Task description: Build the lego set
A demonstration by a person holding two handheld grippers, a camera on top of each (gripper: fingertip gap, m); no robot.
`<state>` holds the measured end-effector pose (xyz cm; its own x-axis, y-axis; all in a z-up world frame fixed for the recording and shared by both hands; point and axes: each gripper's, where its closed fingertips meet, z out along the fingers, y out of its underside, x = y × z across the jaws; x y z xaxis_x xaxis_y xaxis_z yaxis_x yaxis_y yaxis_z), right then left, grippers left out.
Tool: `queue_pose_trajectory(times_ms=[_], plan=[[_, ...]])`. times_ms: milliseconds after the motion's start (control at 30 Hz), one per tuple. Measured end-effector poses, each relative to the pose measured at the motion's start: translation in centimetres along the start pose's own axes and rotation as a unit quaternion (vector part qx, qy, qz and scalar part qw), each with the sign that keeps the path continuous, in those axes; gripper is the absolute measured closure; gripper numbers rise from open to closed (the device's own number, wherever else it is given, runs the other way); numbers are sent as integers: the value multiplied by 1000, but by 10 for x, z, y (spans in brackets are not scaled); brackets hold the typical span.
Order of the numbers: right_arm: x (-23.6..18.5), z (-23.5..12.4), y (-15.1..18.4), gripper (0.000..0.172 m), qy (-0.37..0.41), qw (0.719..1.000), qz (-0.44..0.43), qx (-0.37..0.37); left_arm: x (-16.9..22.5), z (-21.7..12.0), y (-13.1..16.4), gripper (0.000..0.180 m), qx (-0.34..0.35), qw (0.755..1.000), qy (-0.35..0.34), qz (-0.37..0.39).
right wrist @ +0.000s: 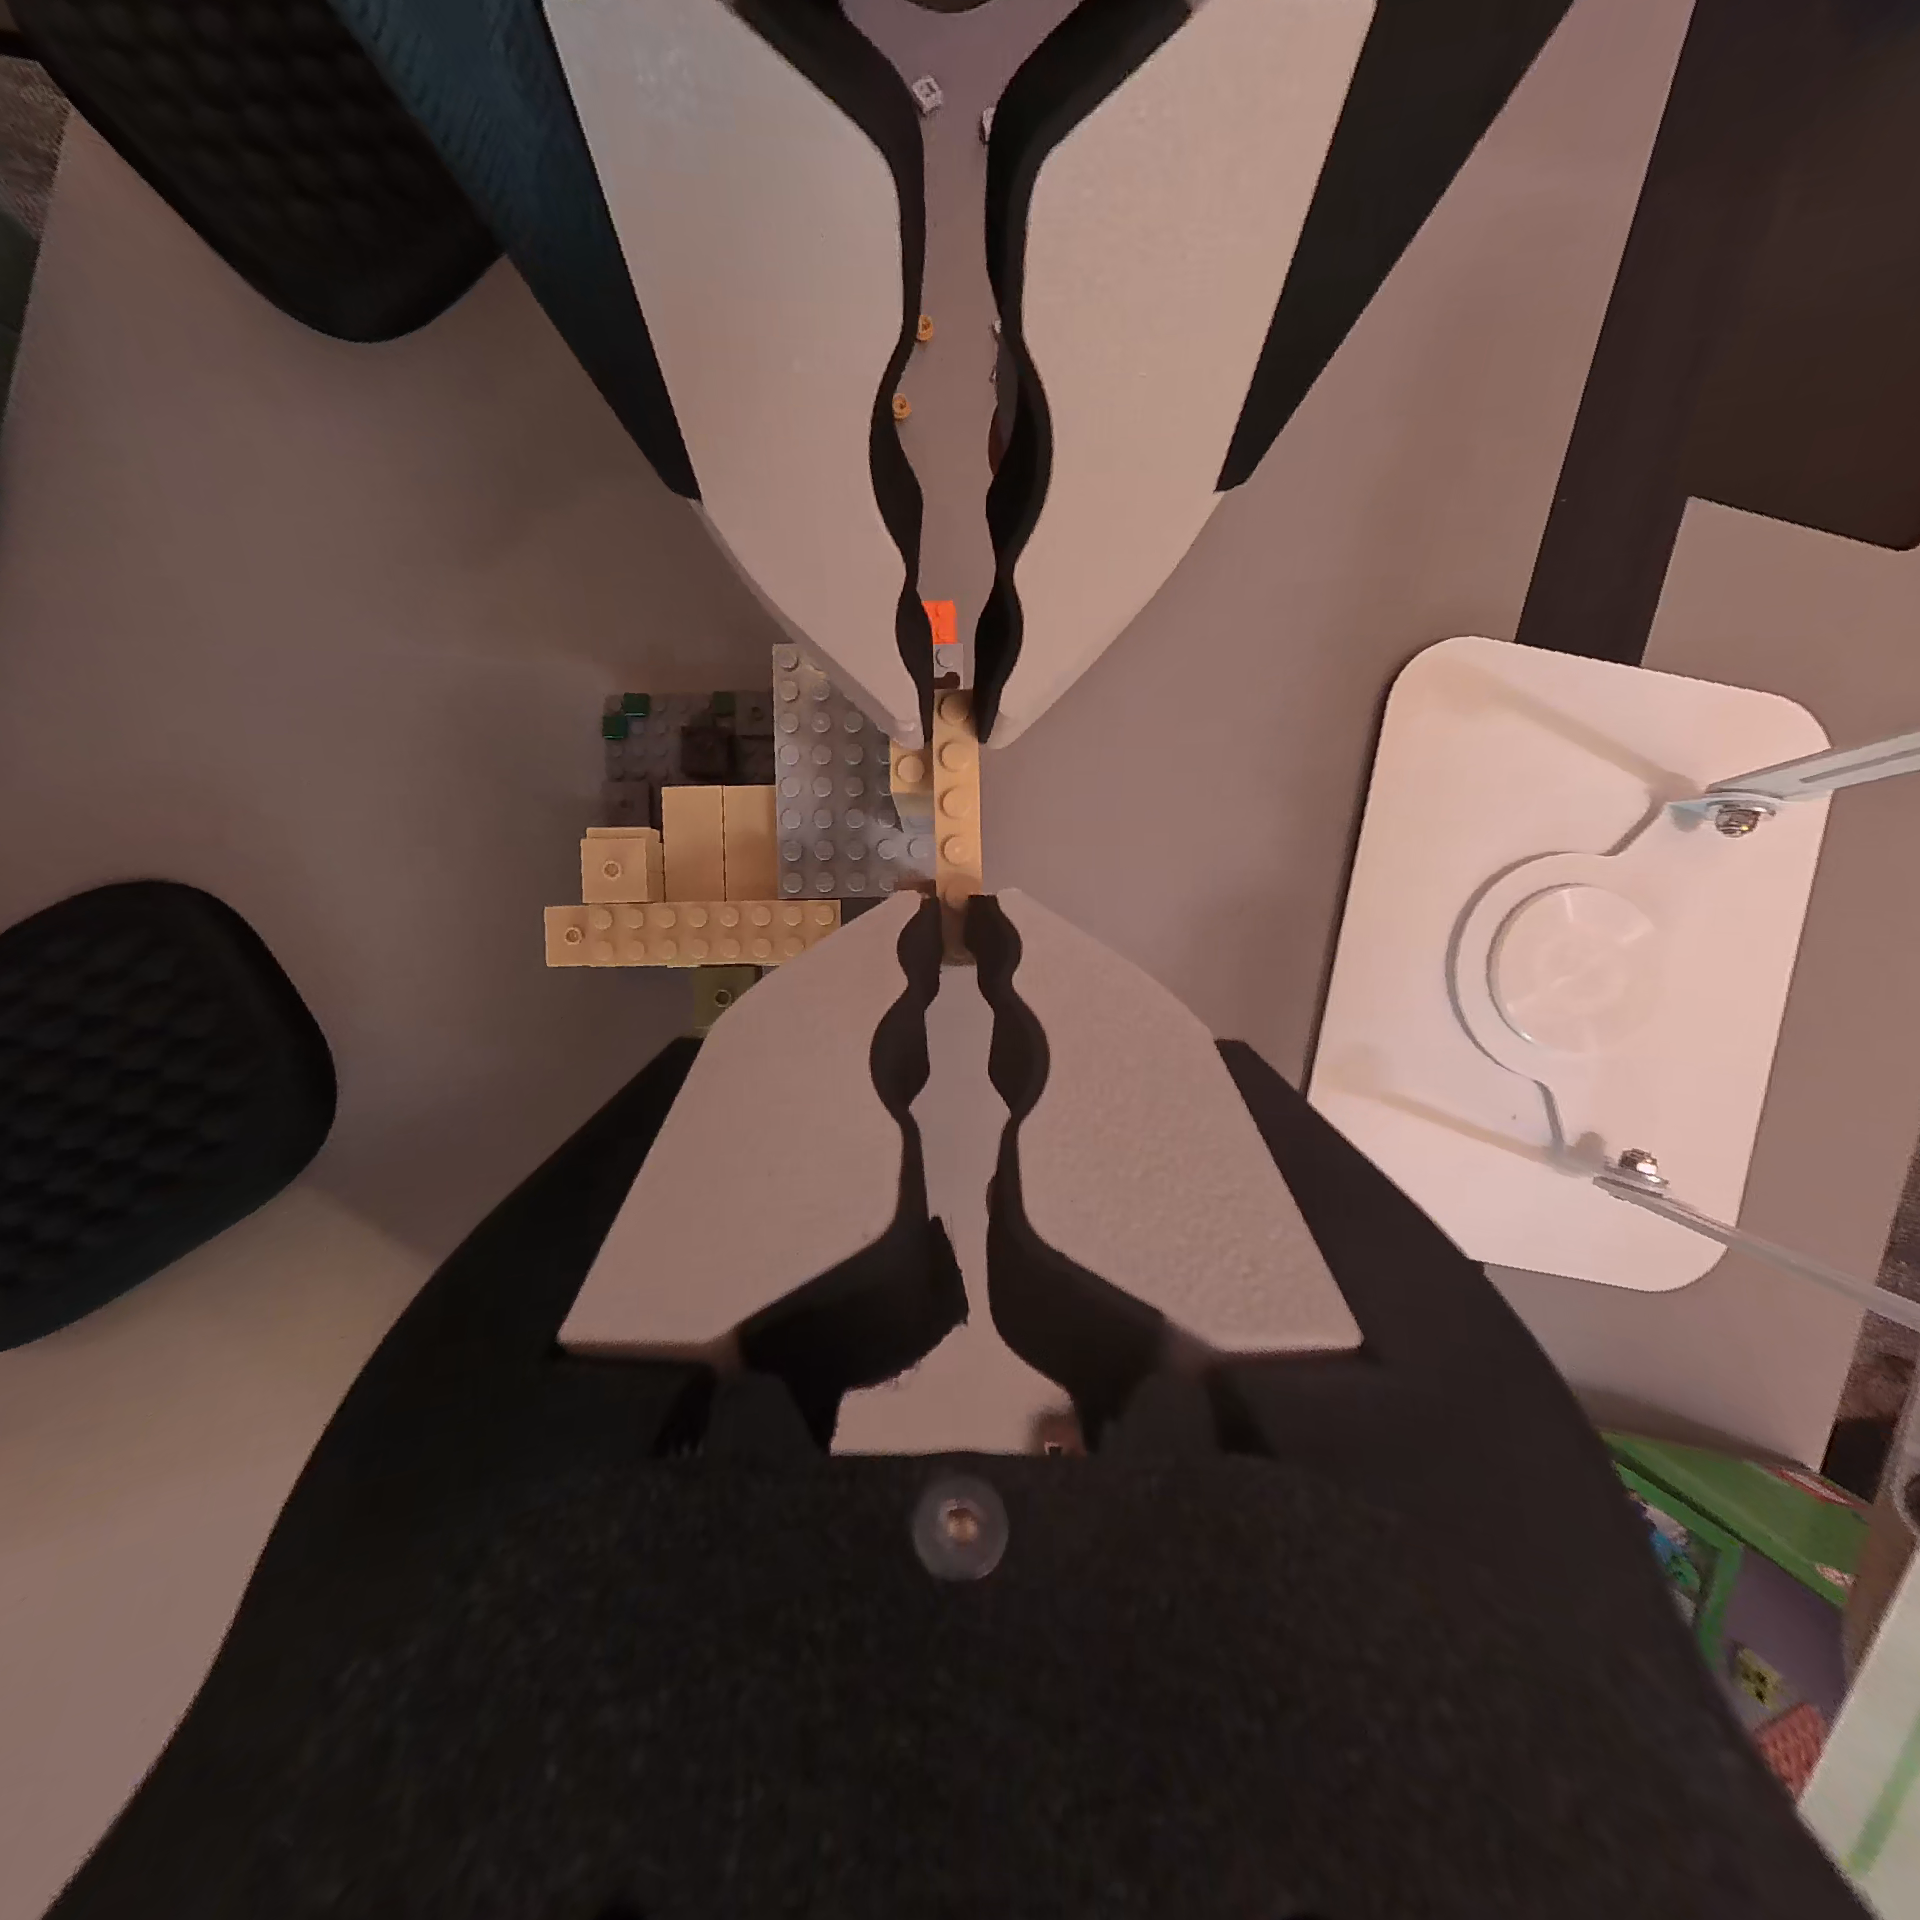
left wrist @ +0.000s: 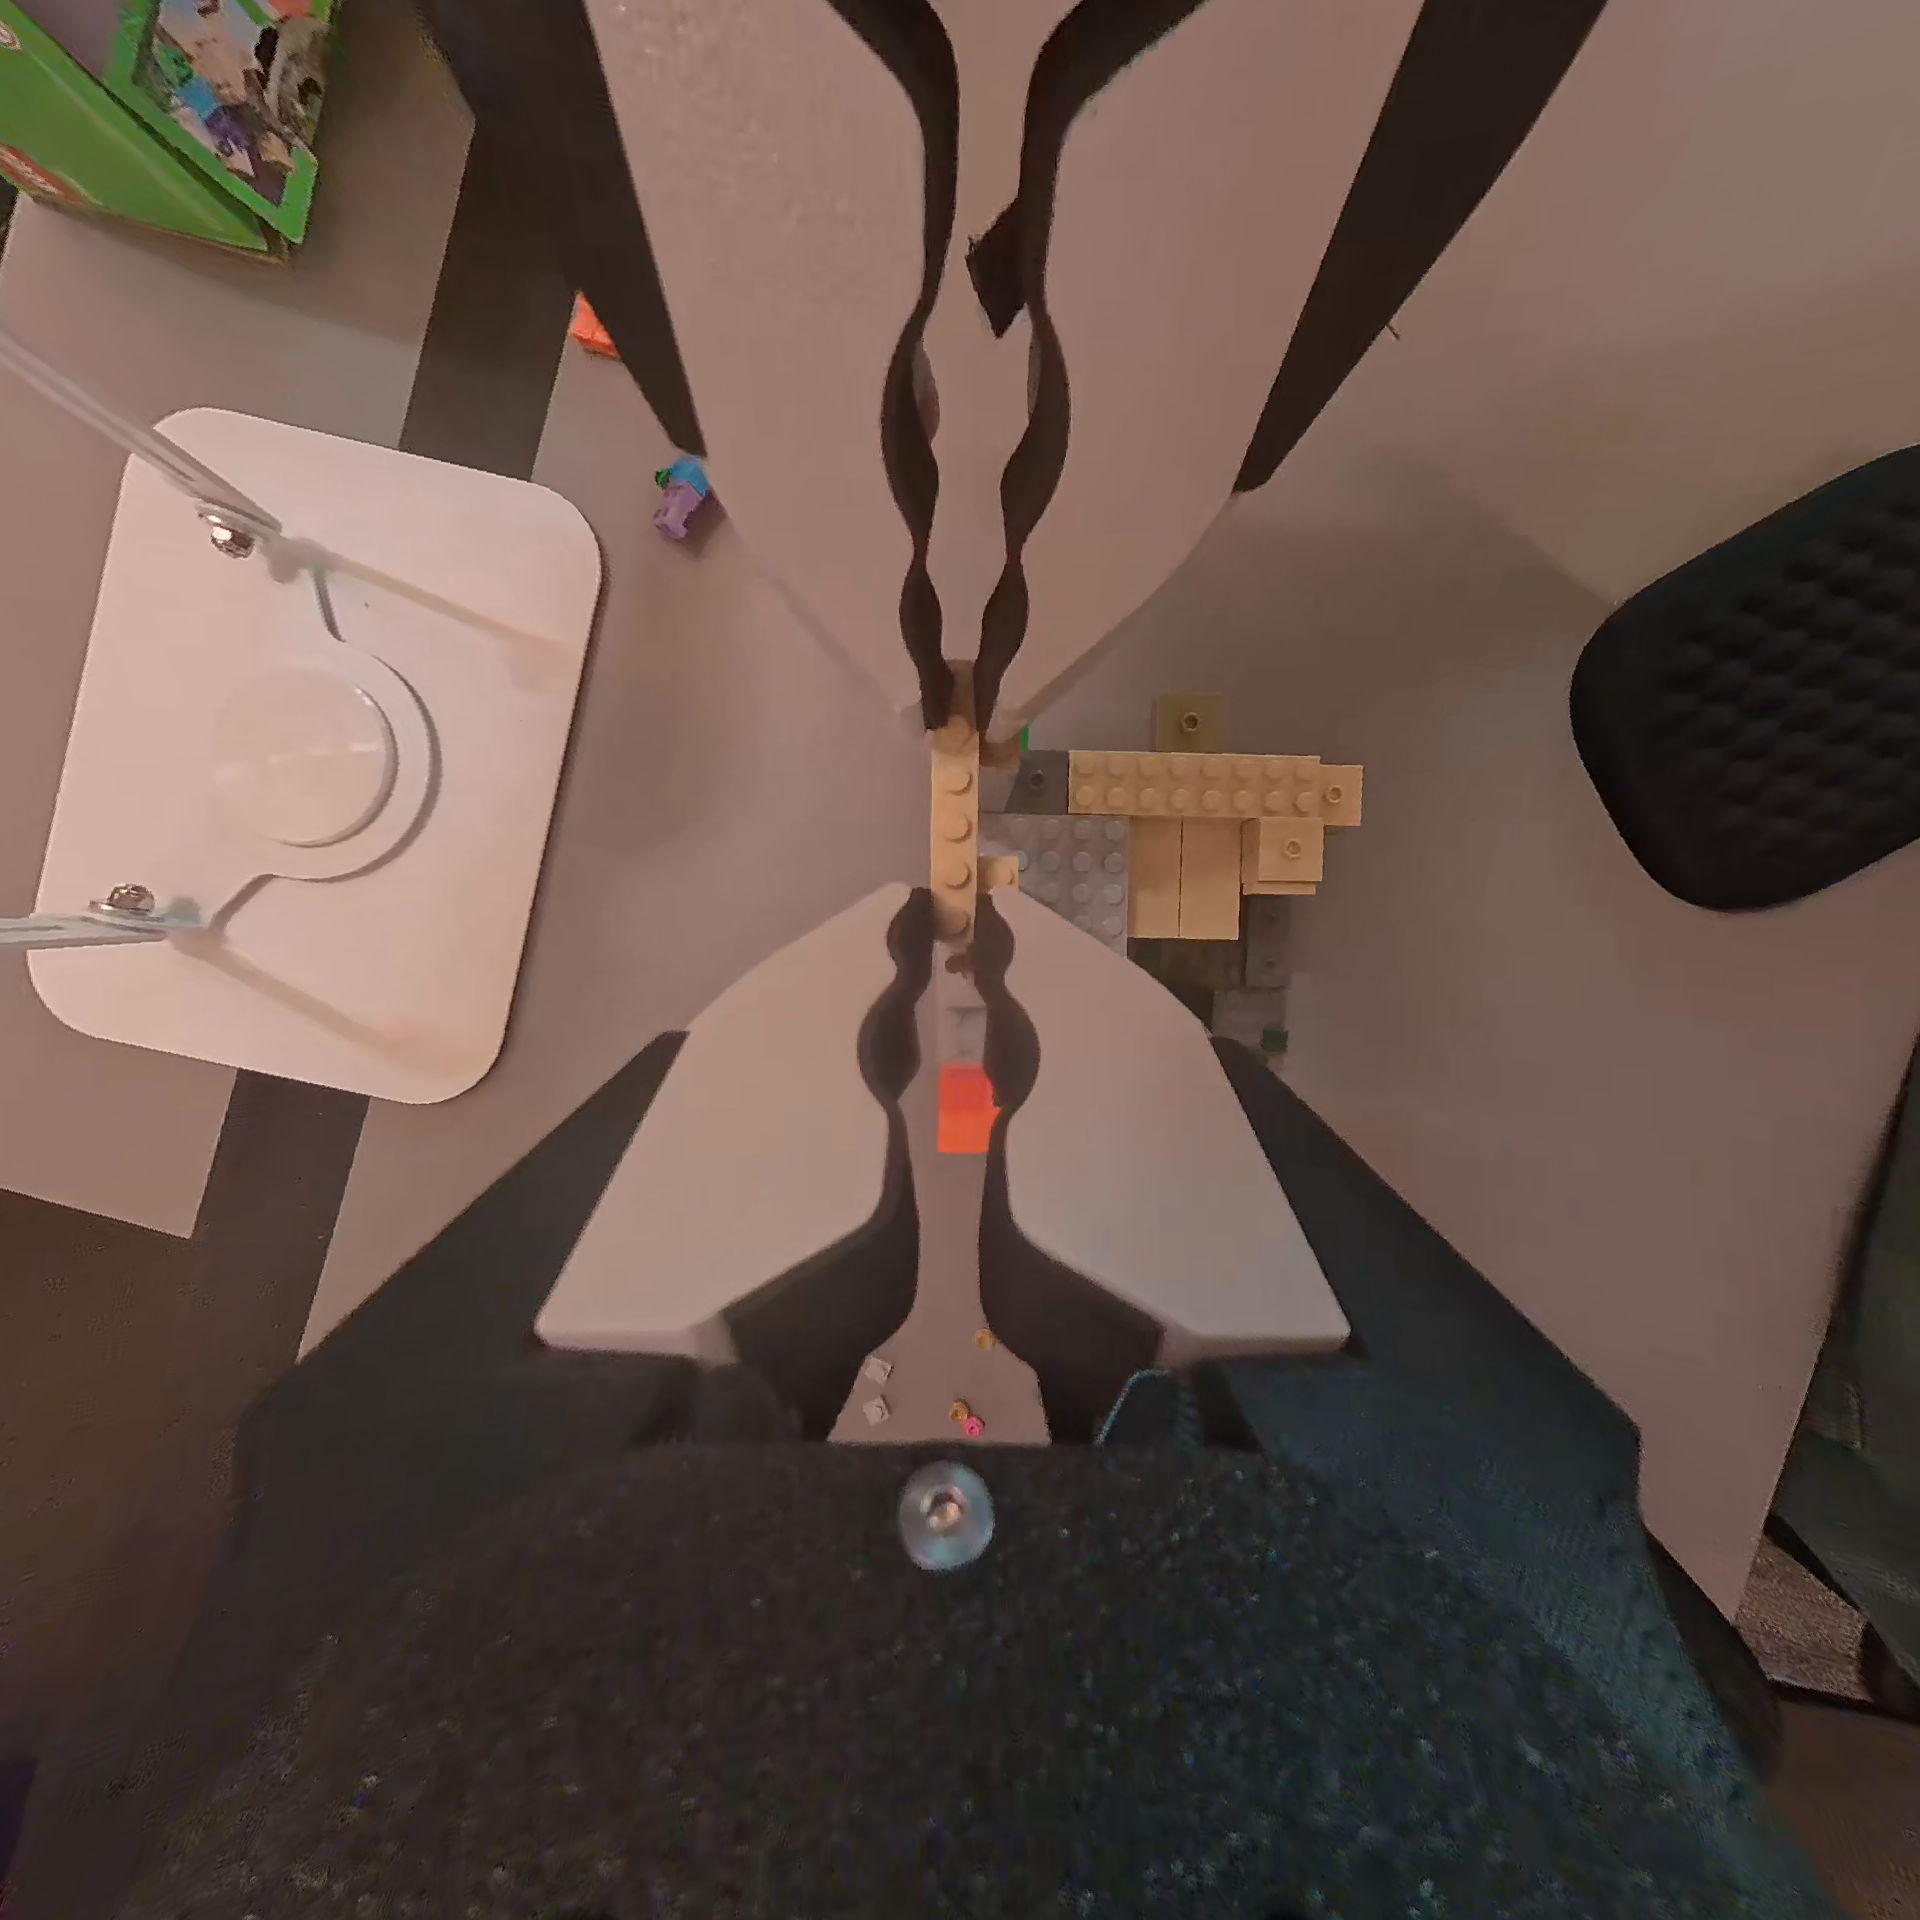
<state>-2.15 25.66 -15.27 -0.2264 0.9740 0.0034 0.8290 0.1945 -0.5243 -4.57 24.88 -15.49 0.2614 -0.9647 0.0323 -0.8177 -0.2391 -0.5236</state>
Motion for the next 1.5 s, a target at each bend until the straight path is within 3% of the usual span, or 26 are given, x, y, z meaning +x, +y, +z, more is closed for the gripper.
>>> queue_pose_trajectory(times_ms=[167,233,367,467,600,767,900,967,1067,1500], plan=[[1,-3,-1,164,44,999,1,4,1,-2,-2,173,27,1000,-7,2],[-1,-12,-5,144,76,996,13,36,0,-9,-6,162,66,998,-11,-13],[-22,-31,-11,121,147,977,63,142,-1,-26,-5,158,153,987,-43,-32],[-44,-19,5,105,215,948,153,179,2,-24,9,150,201,976,-67,-48],[-76,20,32,100,302,883,285,218,8,-24,28,152,274,952,-117,-68],[-95,63,52,107,387,826,361,193,29,-25,45,163,349,923,-136,-91],[-91,86,53,111,391,799,414,193,42,-18,57,167,364,915,-155,-86],[-84,91,56,118,400,802,408,174,44,-15,61,168,375,908,-163,-86],[-77,91,60,148,412,806,394,161,43,-8,69,168,380,906,-158,-97],[-25,77,85,154,395,813,393,169,37,-3,86,170,389,900,-155,-120]])
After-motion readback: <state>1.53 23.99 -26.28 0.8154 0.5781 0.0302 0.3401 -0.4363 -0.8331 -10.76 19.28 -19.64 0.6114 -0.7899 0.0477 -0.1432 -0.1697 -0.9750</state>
